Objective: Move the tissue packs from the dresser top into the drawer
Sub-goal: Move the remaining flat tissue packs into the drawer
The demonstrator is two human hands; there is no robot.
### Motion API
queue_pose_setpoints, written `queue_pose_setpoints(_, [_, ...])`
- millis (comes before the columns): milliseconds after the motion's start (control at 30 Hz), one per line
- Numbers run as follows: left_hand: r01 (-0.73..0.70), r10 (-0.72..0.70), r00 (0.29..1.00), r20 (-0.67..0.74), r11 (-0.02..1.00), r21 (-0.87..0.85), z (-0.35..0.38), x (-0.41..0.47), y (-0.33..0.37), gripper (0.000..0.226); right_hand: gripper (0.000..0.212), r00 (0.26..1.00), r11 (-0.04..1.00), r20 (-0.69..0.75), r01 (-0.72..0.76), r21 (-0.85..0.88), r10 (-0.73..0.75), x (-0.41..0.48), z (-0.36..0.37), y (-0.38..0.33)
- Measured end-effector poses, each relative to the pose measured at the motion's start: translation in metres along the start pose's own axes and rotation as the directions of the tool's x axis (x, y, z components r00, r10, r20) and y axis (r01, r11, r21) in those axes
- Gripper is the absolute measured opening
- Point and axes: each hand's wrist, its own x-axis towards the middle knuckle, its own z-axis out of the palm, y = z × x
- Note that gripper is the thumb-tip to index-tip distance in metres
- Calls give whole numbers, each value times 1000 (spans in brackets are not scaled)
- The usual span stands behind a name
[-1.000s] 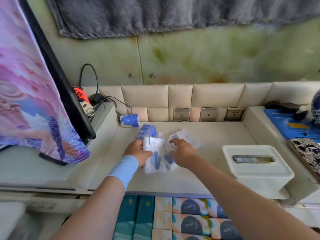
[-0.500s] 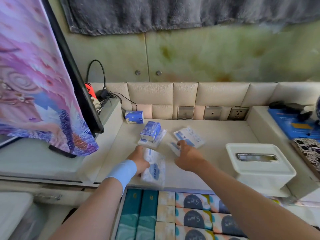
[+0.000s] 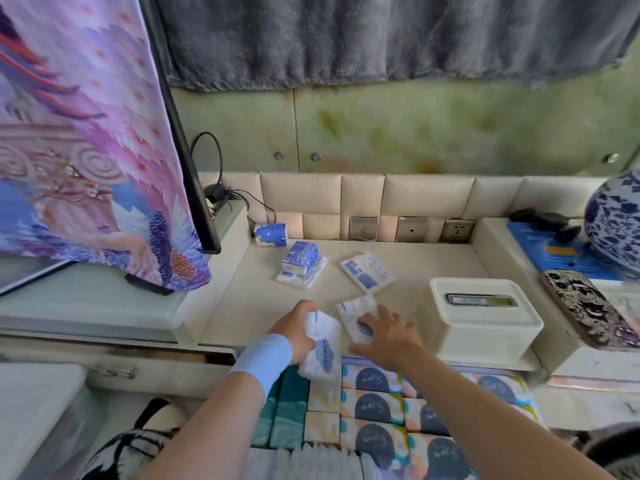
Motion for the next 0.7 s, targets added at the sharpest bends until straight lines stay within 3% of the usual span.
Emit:
queue_pose_setpoints(67, [-8,8,1000,7,1000,12,1,-5,-3,52,80,999,999,-36,-38,-12,37,-4,3,-2])
queue_pose_setpoints(133, [-4,4,1000,13,1000,12,2,-10,-6,49,74,998,998,-36,-53,39,54,-8,7,-1])
queue_pose_setpoints(300, [3,-3,1000,2,988,-154,13,-23,-5,24,85,991,991,71,-120,63,115,-17,5,8])
queue_pose_setpoints(467, [-38,37,999,-5,988,-147,35,-37,-1,23,76,982,965,8,-186,187,188,-28,4,23])
queue_pose_setpoints(533, [-54,53,999,-10,993,-105,41,-43,0,24,99,976,934,25,-212,286,214,-32,8,24])
queue_pose_setpoints(600, [-51,51,999,-6,995,-89,42,-48,0,25,130,961,881,140,-273,385,237,-38,9,24])
queue_pose_setpoints(633, [-46,46,999,2,996,-82,42,-49,0,25,132,952,863,201,-294,411,229,-43,8,25])
queue_pose_setpoints(700, [-35,36,999,28,998,-57,40,-52,0,26,101,959,895,220,-251,368,179,-52,6,31])
